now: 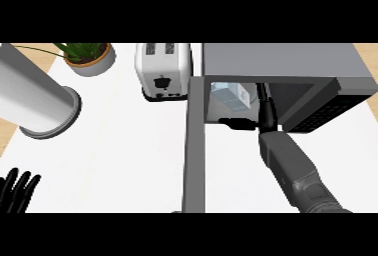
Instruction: Pick up the milk, place it into the microwave and close the microwave
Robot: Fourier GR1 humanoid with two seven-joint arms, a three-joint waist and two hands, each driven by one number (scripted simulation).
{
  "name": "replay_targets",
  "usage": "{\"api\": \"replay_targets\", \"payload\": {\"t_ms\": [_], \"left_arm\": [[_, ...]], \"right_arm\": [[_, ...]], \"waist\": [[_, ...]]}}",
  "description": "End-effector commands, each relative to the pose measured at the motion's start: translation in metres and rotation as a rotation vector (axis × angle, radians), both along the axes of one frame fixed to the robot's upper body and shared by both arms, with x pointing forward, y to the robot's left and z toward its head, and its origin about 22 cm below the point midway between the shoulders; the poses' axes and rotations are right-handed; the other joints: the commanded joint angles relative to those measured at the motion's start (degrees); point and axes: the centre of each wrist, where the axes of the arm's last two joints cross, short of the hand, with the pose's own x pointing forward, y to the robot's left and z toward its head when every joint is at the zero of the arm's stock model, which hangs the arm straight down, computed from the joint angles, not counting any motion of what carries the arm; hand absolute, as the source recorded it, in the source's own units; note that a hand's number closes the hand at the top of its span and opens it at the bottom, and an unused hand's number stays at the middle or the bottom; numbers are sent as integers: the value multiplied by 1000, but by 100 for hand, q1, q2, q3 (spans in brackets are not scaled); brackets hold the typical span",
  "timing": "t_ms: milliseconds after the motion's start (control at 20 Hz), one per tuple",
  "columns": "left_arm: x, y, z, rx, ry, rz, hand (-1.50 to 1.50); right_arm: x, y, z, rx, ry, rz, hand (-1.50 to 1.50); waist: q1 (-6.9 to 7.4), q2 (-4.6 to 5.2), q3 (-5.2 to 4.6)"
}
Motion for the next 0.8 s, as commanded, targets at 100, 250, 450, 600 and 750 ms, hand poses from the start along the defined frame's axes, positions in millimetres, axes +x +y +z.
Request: {"api": "replay_targets", "payload": {"t_ms": [100, 250, 450, 600, 750], "left_arm": [[10, -19, 2, -30, 1, -119, -150], [0, -22, -13, -43, 10, -160, -150], [3, -39, -3, -27, 30, -233, -150], [18, -56, 4, 34, 11, -273, -150], [30, -53, 5, 63, 19, -299, 150]], "right_arm": [[-33, -4, -33, 165, 26, 162, -150], [-37, 10, -33, 203, 4, 195, -150], [-68, -5, -53, 239, -10, 199, -150], [-87, -9, -57, 218, -9, 205, -150], [-105, -27, -55, 286, -37, 177, -150]], "waist": [[-167, -46, -4], [-137, -69, -10], [-196, -66, -9], [-289, -93, -15], [-305, -80, -15]]}}
